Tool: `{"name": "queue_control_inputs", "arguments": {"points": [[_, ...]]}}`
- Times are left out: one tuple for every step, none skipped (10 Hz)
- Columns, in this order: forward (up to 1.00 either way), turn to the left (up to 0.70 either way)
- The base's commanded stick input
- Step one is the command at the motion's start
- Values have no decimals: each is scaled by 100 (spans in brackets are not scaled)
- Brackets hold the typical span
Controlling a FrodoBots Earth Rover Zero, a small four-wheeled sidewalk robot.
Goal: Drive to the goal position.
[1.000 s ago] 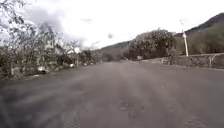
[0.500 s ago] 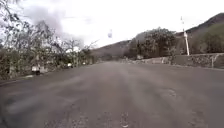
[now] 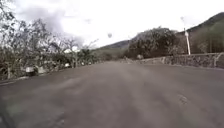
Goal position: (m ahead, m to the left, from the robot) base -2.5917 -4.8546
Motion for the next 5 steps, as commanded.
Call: {"name": "queue_control_inputs", "arguments": {"points": [[70, 0], [70, 0], [70, 0], [70, 0], [70, 0]]}}
